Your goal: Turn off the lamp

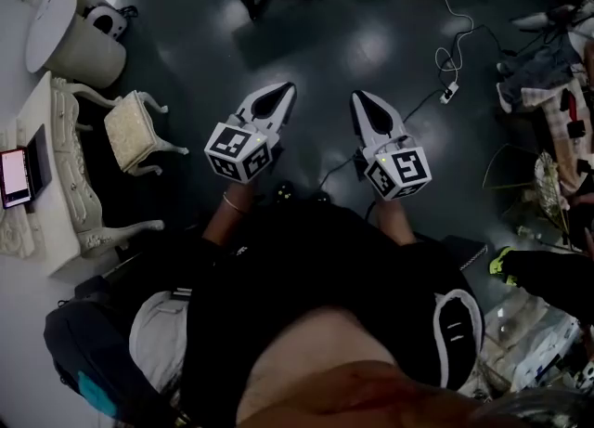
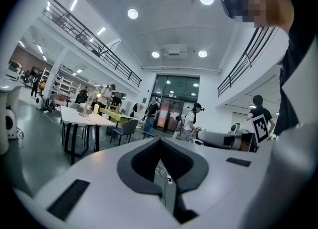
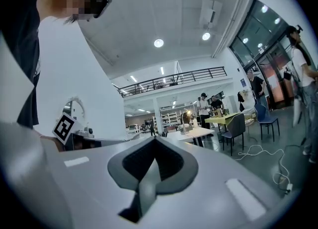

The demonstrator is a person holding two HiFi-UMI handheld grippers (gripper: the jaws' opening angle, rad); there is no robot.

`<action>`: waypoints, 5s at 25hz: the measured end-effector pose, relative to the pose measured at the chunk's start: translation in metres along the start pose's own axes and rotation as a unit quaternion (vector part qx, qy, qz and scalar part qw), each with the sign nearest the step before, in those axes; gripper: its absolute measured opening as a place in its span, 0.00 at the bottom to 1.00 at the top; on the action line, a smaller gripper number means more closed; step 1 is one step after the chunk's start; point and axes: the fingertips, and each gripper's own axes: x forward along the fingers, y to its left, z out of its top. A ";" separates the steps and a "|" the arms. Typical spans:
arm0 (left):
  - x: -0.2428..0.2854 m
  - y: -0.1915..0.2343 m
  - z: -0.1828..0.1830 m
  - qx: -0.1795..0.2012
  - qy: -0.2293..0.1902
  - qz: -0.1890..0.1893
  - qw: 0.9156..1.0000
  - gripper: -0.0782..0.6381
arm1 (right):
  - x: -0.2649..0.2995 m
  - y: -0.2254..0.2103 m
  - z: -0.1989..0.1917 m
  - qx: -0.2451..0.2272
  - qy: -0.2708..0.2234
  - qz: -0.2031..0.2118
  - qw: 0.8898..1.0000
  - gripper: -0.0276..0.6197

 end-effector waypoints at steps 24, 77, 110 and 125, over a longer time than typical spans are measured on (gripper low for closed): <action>0.028 -0.054 -0.026 0.012 0.015 -0.006 1.000 0.12 | -0.055 -0.037 -0.010 0.030 -0.016 -0.004 0.999 0.04; 0.185 0.073 0.019 0.021 -0.004 -0.004 1.000 0.12 | 0.122 -0.166 0.006 0.026 0.018 0.028 0.999 0.04; 0.245 0.123 0.024 0.003 -0.001 0.030 1.000 0.12 | 0.180 -0.240 0.010 0.028 0.043 0.032 0.998 0.04; 0.325 0.123 0.026 0.000 -0.004 0.055 0.998 0.12 | 0.198 -0.320 0.015 0.036 0.055 0.060 0.996 0.04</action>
